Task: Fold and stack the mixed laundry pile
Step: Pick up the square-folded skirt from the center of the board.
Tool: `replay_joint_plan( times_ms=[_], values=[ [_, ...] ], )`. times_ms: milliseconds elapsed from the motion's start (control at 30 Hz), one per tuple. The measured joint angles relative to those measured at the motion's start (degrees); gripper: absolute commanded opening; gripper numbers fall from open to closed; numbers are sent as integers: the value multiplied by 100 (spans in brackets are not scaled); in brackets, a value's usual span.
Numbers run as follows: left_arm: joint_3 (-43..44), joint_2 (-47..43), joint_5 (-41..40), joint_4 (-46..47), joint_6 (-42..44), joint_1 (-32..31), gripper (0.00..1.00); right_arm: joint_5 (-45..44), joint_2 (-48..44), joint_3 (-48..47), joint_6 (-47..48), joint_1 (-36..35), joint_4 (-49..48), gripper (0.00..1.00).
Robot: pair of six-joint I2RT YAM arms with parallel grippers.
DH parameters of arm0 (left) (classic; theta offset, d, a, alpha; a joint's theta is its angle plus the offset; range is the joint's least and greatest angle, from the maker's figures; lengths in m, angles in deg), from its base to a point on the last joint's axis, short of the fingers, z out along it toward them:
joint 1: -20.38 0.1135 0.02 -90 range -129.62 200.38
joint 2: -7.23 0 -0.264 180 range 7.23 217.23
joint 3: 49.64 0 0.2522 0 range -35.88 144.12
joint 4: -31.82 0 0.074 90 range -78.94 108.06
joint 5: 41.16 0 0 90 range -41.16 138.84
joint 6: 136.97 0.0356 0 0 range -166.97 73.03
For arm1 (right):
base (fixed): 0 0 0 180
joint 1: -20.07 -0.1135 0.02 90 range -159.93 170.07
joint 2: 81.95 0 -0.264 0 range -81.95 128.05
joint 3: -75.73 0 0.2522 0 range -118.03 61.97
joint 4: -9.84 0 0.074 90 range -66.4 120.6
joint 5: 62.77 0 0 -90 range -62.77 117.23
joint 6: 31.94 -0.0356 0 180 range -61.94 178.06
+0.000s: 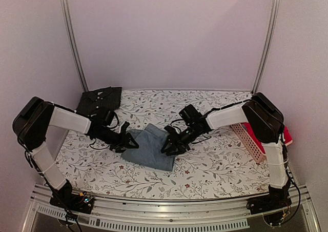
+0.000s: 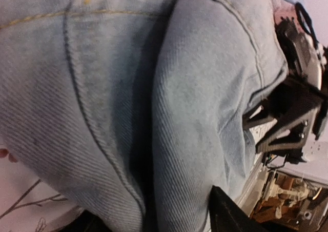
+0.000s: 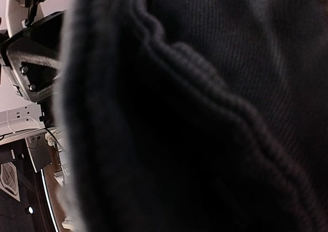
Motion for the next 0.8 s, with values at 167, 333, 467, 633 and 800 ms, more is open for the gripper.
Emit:
replay_joint_plan(
  times_ms=[167,333,467,633,800],
  values=[
    [726,546,-334,-433,219,-85,25,24,31,-46,-9,50,-7,42],
    [1307,953,-363,-581,387,-205,1,26,31,-55,-50,188,-4,45],
    [1843,1115,-605,-916,590,-249,0,4,2,-48,-96,411,-35,48],
    [3213,1270,-1462,-1893,1390,-361,0,-389,-505,365,-85,807,-122,49],
    [4481,1484,-2605,-2540,2186,-328,0,-680,-1049,907,11,1298,-85,49]
  ],
)
